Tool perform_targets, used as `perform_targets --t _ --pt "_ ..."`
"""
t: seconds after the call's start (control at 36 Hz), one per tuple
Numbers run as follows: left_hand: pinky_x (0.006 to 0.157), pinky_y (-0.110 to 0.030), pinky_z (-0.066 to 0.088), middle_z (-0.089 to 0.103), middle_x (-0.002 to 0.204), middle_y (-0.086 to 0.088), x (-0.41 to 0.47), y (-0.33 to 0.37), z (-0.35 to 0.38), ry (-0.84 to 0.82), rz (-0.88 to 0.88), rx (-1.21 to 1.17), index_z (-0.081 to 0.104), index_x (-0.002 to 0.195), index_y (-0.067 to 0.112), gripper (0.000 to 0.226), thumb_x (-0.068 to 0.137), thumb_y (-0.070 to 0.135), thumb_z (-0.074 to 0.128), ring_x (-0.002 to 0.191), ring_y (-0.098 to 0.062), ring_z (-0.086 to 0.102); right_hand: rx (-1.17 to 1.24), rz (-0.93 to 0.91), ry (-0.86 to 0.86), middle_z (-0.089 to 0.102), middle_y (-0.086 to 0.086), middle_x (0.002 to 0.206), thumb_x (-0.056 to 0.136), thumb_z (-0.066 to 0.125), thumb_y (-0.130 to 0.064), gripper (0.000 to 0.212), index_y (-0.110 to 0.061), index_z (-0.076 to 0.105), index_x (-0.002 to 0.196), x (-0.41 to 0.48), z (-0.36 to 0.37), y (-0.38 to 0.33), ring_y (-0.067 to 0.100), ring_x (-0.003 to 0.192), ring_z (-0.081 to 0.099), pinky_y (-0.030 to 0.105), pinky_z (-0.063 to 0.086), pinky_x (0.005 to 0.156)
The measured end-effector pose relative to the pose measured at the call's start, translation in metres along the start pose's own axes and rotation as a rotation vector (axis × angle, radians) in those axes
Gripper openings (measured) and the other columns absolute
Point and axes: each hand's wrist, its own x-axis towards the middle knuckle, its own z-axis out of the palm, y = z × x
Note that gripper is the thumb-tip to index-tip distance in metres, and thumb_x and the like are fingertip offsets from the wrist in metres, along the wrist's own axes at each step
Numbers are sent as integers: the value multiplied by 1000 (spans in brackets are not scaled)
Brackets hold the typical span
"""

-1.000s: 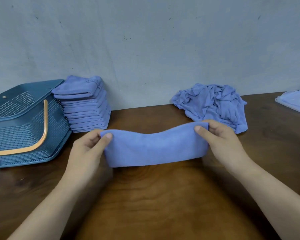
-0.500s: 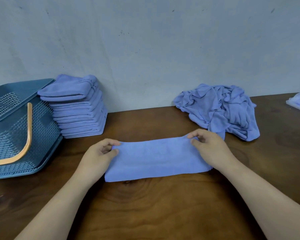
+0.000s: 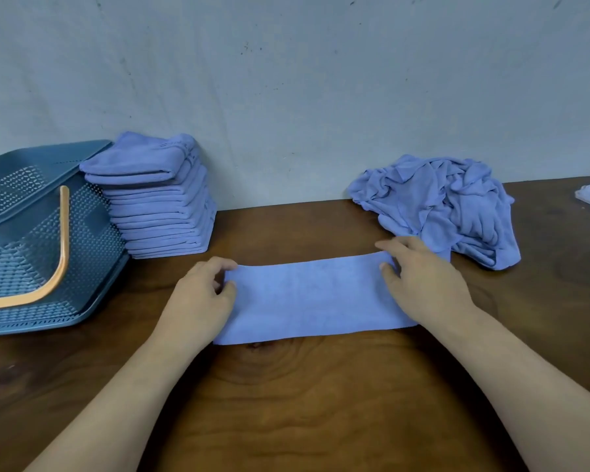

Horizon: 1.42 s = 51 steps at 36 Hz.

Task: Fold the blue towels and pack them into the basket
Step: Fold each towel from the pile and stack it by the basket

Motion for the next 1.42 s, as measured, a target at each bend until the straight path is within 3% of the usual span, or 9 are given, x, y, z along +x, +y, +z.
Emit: perform_targets --t 0.06,0.11,0.25,0.36,0.47,0.72,1.08,1.31,1.42 --pt "95 -21 43 60 130 11 0 9 0 86 115 139 63 133 32 31 103 26 61 112 -4 50 -175 -65 94 46 -9 157 105 54 -36 45 -38 52 150 -1 -5 -14 22 126 56 34 51 69" --pt "108 -35 44 57 140 11 -2 28 5 85 231 178 63 135 29 31 105 29 58 126 -14 48 -124 -195 84 48 -9 155 104 55 -38 45 -38 54 149 -3 -5 -35 23 131 52 40 53 88" --pt "127 -36 26 40 166 17 -17 59 34 -264 259 208 47 156 37 51 108 53 46 154 -7 32 46 -254 -336 18 -17 174 104 41 -66 64 -45 30 163 -14 14 -52 8 159 17 40 18 129" --pt "132 -35 -4 -3 176 22 -23 40 39 -429 273 372 11 168 47 69 105 72 27 161 -1 -10 -59 -285 -426 -9 -17 176 100 24 -80 73 -53 6 165 -16 17 -43 9 162 -11 42 -2 131" --pt "129 -38 -13 -21 174 19 -23 28 37 -452 272 459 -8 165 55 79 96 86 14 159 -7 -25 -121 -284 -435 -18 -16 174 88 12 -94 85 -58 -6 162 -21 20 -42 14 161 -20 45 -6 131" --pt "131 -49 -8 -20 171 30 -7 1 12 -475 153 443 -10 160 64 110 65 113 18 157 1 -25 -78 -199 -476 -18 -25 172 75 15 -106 94 -66 -4 158 -13 10 -14 3 158 -22 45 -8 131" --pt "132 -52 6 27 172 19 -5 52 28 -258 344 398 41 159 38 69 102 76 29 161 -4 9 -69 -177 -523 -17 -29 171 71 14 -108 100 -64 -4 159 -6 5 -6 0 157 -22 46 -8 130" --pt "132 -48 -6 -6 177 21 2 79 73 -542 438 420 5 169 47 81 98 85 17 161 -2 -12 -36 -197 -469 -9 -32 171 77 11 -103 93 -63 1 160 -6 10 -1 0 158 -14 45 -4 130" --pt "132 -49 -9 -13 175 23 3 75 76 -558 431 448 -2 168 49 96 87 97 16 160 -2 -17 37 -187 -317 25 -30 166 98 31 -77 67 -52 30 160 3 11 8 4 156 17 43 17 127"
